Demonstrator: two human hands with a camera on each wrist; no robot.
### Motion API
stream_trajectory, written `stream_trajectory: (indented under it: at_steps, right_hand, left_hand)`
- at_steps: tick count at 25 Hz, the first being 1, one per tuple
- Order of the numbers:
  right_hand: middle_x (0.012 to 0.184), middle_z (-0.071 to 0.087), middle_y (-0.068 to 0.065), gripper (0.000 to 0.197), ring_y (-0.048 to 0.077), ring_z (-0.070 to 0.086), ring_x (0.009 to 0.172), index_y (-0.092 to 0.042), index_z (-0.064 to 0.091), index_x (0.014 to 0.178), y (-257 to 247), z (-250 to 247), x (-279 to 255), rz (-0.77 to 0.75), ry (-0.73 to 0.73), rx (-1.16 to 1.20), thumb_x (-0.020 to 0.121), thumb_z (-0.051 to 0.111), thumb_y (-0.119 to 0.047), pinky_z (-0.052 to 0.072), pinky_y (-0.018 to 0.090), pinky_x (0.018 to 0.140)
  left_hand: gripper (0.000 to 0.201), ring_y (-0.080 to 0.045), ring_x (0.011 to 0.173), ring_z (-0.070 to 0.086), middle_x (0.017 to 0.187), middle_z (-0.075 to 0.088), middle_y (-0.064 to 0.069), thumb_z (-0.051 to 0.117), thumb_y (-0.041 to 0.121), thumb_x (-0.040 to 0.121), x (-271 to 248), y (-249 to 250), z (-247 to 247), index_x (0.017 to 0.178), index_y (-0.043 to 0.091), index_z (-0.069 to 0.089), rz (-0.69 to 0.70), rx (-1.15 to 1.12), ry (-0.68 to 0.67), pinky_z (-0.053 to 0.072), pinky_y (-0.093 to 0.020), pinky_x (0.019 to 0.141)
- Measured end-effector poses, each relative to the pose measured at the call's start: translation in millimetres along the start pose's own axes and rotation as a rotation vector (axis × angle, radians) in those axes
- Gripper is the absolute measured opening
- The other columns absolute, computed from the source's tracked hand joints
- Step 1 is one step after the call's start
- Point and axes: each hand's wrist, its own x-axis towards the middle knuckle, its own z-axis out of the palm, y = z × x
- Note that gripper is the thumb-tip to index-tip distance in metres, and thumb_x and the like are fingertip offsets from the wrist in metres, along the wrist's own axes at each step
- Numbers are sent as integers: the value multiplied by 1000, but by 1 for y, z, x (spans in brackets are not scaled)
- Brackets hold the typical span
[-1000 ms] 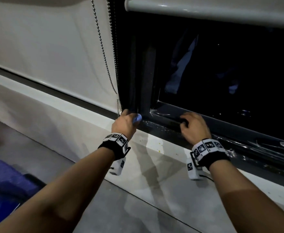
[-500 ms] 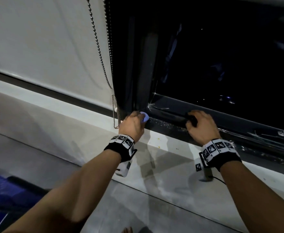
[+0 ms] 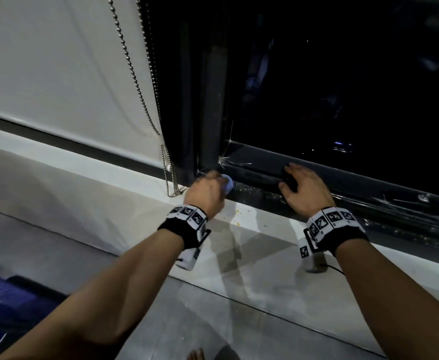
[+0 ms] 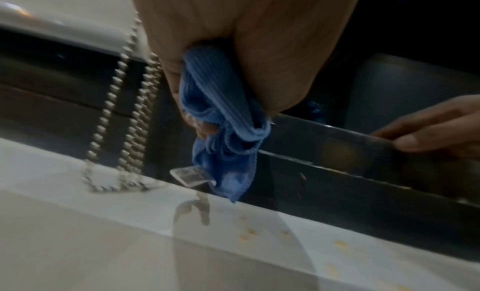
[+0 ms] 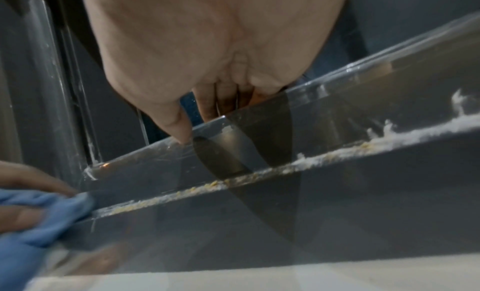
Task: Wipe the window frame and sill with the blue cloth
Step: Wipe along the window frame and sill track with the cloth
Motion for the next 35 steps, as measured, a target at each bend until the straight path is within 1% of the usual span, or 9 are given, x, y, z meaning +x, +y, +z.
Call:
stream_trajectory:
  at_steps: [4, 8, 11, 13, 16, 21, 26, 31, 35]
  right_hand:
    - [152, 42, -2, 56, 17, 33, 142, -20, 47, 143, 4, -1, 0, -16, 20, 28, 92, 57, -40, 23, 33, 119]
    - [152, 41, -4, 55, 16, 32, 142, -22, 47, 142, 2, 2, 0, 7, 32, 38, 92, 55, -42, 24, 33, 119]
    - [149, 45, -4, 53, 19, 37, 139, -21, 51, 140, -5, -7, 2, 15, 17, 37, 93, 53, -45, 29, 34, 114]
    - [147, 48, -3, 52, 20, 41, 136, -22, 52, 138, -14, -13, 7, -14, 41, 23, 93, 51, -48, 33, 36, 113]
    - [150, 43, -2, 52, 20, 35, 139, -21, 50, 140, -44, -6, 17, -142, 32, 46, 93, 54, -43, 26, 33, 116]
    - [151, 42, -1, 53, 21, 34, 141, -24, 48, 142, -66, 30, 19, -205, 53, -17, 91, 60, -33, 19, 34, 118]
    - [155, 37, 1, 61, 21, 30, 145, -24, 42, 146, -55, 36, 20, -265, 56, -45, 90, 64, -25, 14, 34, 120]
    - [160, 26, 0, 70, 19, 19, 149, -25, 32, 151, -55, 39, 17, -257, 14, -82, 89, 64, -33, 8, 34, 122]
    - [160, 26, 0, 73, 19, 17, 149, -24, 35, 149, -45, 29, 21, -232, -19, -18, 86, 68, -39, 6, 35, 123]
  left_hand:
    - [23, -38, 90, 63, 102, 58, -6, 53, 9, 81, 9, -20, -14, 95, 25, 62, -192, 79, 104, 48, -38, 71]
    - [21, -36, 91, 63, 106, 60, -5, 50, 14, 87, 6, 12, 8, 97, 26, 64, -101, 79, 53, 47, -37, 71]
    - [22, -34, 89, 63, 105, 57, -4, 53, 12, 83, 3, -10, -4, 91, 29, 63, -117, 97, 37, 43, -34, 67]
    - [28, -35, 90, 62, 109, 54, -5, 52, 8, 83, 3, -27, -10, 97, 28, 65, -163, 147, 79, 47, -38, 68]
    - [31, -36, 94, 61, 117, 54, -5, 51, 7, 85, 4, -13, 0, 107, 23, 63, -183, 172, 94, 50, -40, 73]
    - [15, -33, 90, 64, 113, 61, -1, 56, 24, 86, 1, -20, 2, 98, 28, 63, -40, 40, 48, 51, -37, 71]
    - [27, -36, 96, 62, 116, 59, -4, 51, 18, 88, 2, -27, 1, 111, 23, 63, -181, 113, 110, 50, -39, 75]
    - [21, -30, 97, 63, 118, 61, 3, 57, 20, 84, -6, 23, 19, 102, 30, 62, 28, -7, -18, 50, -35, 75]
    - [23, -32, 93, 65, 108, 56, -3, 55, 14, 85, 8, -7, -14, 99, 30, 64, -178, 81, 39, 47, -35, 72]
